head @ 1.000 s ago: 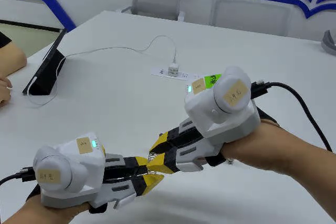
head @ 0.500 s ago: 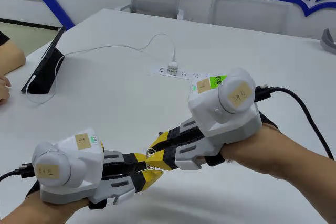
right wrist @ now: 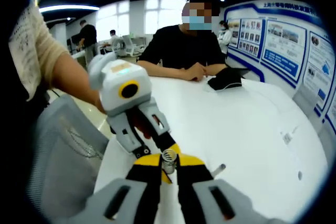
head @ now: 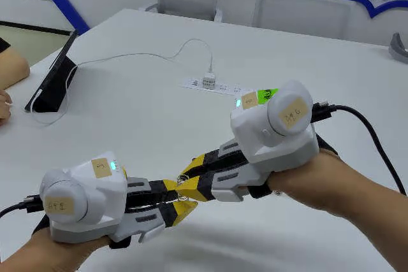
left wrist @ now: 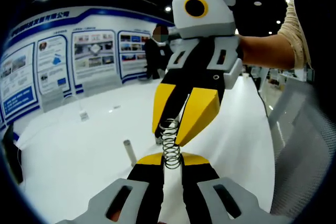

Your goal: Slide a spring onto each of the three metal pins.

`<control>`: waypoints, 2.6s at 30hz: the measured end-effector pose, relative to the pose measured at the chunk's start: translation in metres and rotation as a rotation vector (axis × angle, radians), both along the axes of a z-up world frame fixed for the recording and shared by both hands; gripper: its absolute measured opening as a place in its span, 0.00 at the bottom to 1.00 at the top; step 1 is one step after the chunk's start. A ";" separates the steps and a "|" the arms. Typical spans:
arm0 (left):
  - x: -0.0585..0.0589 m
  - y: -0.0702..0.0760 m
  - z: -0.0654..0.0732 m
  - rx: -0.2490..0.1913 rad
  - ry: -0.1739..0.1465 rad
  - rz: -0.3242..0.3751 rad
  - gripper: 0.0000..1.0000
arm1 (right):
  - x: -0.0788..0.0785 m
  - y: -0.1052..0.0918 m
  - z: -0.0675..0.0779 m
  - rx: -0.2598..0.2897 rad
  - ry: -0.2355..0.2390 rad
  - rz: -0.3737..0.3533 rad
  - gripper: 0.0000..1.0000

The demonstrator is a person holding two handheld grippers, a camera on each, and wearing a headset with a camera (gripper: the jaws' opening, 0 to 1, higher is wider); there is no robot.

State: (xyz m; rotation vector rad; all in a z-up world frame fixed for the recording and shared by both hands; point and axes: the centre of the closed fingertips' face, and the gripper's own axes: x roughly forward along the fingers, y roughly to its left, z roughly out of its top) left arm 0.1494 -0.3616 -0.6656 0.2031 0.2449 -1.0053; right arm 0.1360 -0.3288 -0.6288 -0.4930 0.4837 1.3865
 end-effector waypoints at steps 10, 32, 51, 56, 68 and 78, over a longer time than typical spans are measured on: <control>0.001 0.002 -0.001 -0.001 0.009 0.014 0.22 | 0.004 -0.001 0.002 0.006 -0.005 -0.021 0.12; 0.010 0.013 -0.001 -0.016 0.034 0.080 0.47 | 0.016 -0.007 0.007 0.024 -0.016 -0.066 0.12; 0.012 0.018 -0.004 -0.019 0.052 0.106 0.55 | 0.037 -0.014 0.018 0.055 -0.050 -0.139 0.12; 0.013 0.020 -0.005 -0.021 0.053 0.111 0.56 | 0.047 -0.017 0.021 0.067 -0.058 -0.174 0.12; 0.017 0.024 -0.007 -0.024 0.056 0.120 0.57 | 0.074 -0.021 0.024 0.098 -0.081 -0.277 0.12; 0.020 0.025 -0.010 -0.032 0.064 0.123 0.57 | 0.089 -0.019 0.008 0.092 -0.070 -0.316 0.12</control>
